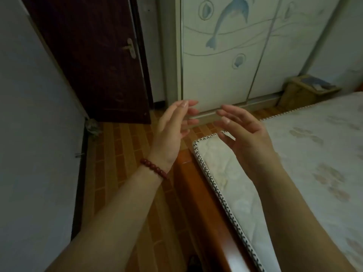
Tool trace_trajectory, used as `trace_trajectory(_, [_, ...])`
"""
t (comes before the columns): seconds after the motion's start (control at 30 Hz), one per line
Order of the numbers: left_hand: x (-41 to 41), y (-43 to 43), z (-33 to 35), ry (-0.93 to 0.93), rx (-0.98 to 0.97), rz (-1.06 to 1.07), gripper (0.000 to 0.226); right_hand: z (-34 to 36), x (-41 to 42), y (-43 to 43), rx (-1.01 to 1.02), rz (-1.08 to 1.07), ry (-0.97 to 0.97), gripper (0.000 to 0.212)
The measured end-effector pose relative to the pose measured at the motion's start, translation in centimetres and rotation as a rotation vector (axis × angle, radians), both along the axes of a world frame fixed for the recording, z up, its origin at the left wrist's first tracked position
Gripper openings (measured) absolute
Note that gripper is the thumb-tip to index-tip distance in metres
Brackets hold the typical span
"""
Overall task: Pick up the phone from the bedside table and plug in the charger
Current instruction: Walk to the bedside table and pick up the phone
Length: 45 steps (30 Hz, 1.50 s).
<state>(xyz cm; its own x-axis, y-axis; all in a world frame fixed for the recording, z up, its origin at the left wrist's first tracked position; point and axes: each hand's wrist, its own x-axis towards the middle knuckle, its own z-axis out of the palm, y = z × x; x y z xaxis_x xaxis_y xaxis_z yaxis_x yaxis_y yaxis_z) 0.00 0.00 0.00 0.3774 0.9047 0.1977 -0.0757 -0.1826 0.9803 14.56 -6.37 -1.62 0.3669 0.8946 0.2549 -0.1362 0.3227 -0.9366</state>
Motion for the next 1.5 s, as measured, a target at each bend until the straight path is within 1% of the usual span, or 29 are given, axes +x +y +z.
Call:
trace_trajectory(0.1, [0.6,5.2,0.7,-0.010,0.009,0.030,0.029,0.4,1.1,5.8,-0.013,0.051,-0.005,0.024])
trace_trajectory(0.23, [-0.1,11.5,0.5,-0.005,-0.041,0.112,0.029,-0.1,0.8,13.3,-0.047,0.123,-0.015,0.026])
trace_trajectory(0.33, [-1.5,16.0,-0.2,0.005,-0.056,0.150,0.030,-0.7,-0.4,18.8,-0.066,0.185,0.003,0.028])
trace_trajectory(0.47, [-3.7,23.4,-0.8,0.003,-0.083,0.205,0.031,-1.2,-2.5,26.7,-0.077,0.238,-0.023,0.024])
trace_trajectory(0.77, [-9.0,41.0,0.6,0.009,-0.061,0.204,0.030,0.1,-8.0,44.4,-0.048,0.215,-0.008,0.022])
trace_trajectory(1.07, [-11.8,53.3,0.3,0.031,-0.060,0.207,0.031,-0.5,-10.9,56.6,-0.099,0.201,0.021,0.023])
trace_trajectory(1.27, [-8.8,62.2,0.0,0.021,-0.078,0.162,0.031,-0.9,-8.3,64.7,-0.090,0.157,0.002,0.022])
trace_trajectory(1.5, [-0.1,73.6,0.9,-0.005,-0.070,0.055,0.029,0.6,-0.7,74.5,-0.055,0.084,0.024,0.020])
